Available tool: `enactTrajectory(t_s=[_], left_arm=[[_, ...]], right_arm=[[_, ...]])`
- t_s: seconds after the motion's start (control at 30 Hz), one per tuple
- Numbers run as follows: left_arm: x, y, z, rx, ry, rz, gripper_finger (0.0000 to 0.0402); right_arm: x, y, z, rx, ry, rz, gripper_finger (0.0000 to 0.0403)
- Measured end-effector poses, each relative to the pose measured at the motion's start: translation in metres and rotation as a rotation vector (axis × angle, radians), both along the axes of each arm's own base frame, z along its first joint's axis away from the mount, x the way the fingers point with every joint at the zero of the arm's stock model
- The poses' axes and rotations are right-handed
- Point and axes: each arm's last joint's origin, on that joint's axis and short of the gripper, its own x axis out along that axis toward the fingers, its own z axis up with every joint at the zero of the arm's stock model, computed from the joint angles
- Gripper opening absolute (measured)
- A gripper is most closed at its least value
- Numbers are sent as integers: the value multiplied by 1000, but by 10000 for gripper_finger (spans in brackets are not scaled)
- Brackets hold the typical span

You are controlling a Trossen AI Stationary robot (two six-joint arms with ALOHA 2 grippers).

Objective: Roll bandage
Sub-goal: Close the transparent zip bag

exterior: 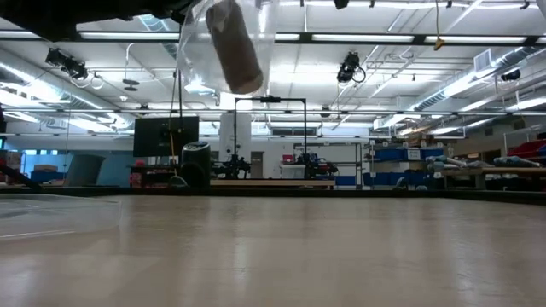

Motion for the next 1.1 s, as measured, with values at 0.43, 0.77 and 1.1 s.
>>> enactTrajectory(t_s=[0.43, 0.77, 1.1], left_arm=[[-18, 5, -30, -140, 1, -10, 0], [-18, 5, -49, -200, 175, -7, 34], [-19, 8, -67, -258, 341, 121, 111]], right_arm=[[-11, 1, 40, -23, 124, -36, 0], [19, -4, -17, -59, 394, -47, 0], [9, -9, -40, -128, 605, -181, 0]])
